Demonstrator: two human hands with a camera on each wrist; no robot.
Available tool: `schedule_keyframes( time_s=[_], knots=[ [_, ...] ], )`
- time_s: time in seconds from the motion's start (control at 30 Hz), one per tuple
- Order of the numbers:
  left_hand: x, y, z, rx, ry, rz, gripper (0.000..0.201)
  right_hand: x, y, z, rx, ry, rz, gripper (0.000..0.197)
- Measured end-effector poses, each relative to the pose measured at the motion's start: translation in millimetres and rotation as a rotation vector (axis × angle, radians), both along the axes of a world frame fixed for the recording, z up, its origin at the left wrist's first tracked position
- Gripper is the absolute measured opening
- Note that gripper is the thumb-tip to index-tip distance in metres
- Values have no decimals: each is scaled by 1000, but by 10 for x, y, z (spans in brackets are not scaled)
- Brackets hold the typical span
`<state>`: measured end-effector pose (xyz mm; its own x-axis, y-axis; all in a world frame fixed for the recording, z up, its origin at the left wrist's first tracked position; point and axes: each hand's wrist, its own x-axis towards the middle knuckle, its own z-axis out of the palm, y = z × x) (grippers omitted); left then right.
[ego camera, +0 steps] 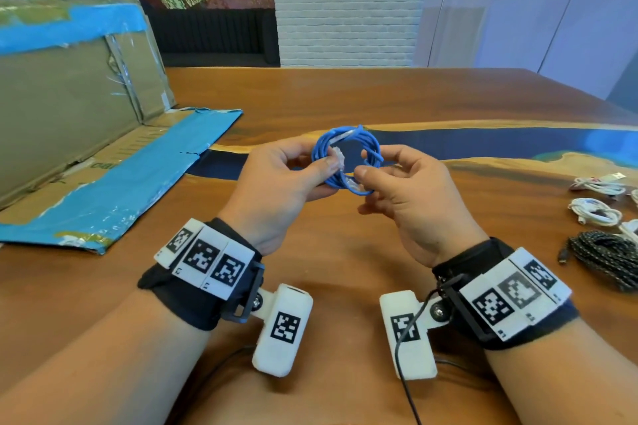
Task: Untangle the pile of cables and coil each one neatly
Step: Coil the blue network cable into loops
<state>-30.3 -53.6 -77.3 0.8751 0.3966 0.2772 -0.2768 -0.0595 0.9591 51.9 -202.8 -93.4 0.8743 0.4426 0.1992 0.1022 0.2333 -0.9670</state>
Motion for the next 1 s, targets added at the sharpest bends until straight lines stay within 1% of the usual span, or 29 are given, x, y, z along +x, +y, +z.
schedule_keyframes(
  time_s=[0.13, 0.3, 0.37, 0.47, 0.53, 0.63, 0.7, 0.77, 0.83, 0.9, 1.0],
  knots=[
    [-2, 36, -15, 53, -3, 35, 6, 3, -17, 6, 23, 59, 43, 23],
    [4, 58, -6, 31, 3, 58, 6, 26, -33, 38, 181, 249, 180, 23],
    [3, 57, 2, 25, -7, 69, 7, 13, -41, 54, 155, 264, 200, 20],
    [-2, 53, 4, -22, -14, 67, 8, 5, -69, 73, 100, 216, 207, 17],
    [-2, 60, 20, -104, -20, 53, 5, 8, -84, 84, 104, 152, 202, 19],
    [-11, 45, 62, -286, -50, 14, 4, 6, -88, 75, 63, -19, 162, 16],
    [-20, 8, 76, -383, -65, -43, 5, -5, -74, 60, 18, -161, 117, 12],
    [-33, -34, 81, -466, -75, -105, 5, -20, -60, 53, 13, -246, 72, 11],
    [-40, -60, 85, -536, -76, -146, 3, -17, -54, 55, 18, -279, 16, 12],
    [-44, -79, 83, -587, -72, -167, 8, -19, -46, 63, 20, -290, -37, 11],
    [-52, -98, 85, -638, -69, -178, 6, -41, -15, 59, 82, -246, -84, 6]
  ],
)
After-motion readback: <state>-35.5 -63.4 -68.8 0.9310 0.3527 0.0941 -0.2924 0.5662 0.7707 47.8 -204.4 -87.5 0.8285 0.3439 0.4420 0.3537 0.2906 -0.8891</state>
